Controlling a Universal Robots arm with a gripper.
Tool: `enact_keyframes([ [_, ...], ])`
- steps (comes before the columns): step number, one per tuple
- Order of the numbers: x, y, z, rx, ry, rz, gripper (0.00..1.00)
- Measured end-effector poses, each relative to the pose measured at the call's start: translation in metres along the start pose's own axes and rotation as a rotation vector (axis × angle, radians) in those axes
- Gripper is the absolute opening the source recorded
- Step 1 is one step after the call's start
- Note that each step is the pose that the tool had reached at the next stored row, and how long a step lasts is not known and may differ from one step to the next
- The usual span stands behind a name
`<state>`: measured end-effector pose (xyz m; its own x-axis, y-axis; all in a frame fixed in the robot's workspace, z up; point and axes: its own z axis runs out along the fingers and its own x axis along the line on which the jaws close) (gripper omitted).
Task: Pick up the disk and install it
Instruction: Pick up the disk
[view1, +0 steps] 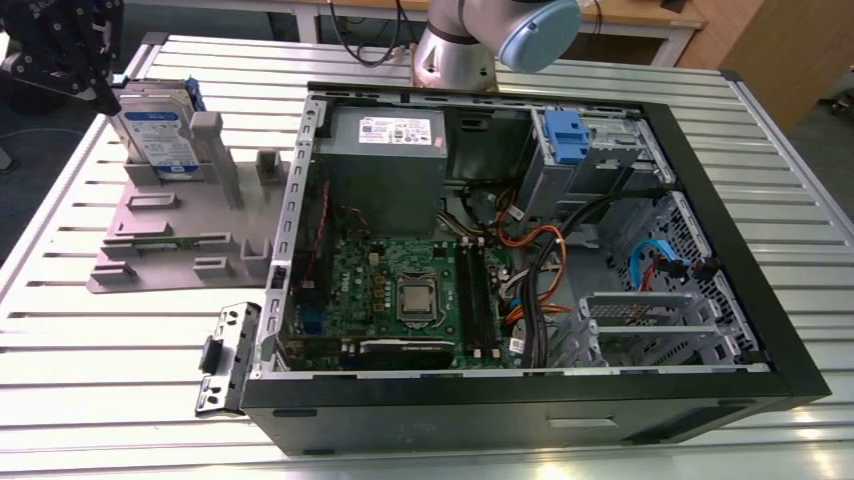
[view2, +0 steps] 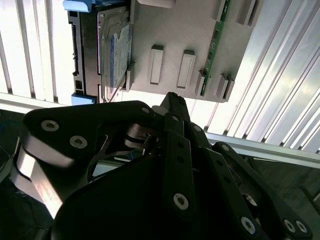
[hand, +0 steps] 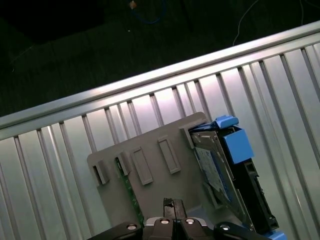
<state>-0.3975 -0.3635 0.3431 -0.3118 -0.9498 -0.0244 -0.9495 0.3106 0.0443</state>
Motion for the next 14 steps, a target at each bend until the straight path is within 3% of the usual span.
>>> enact_keyframes([
  [14,0.0000,0.0000,0.0000,-0.0006,0.0011,-0.025,0.10],
])
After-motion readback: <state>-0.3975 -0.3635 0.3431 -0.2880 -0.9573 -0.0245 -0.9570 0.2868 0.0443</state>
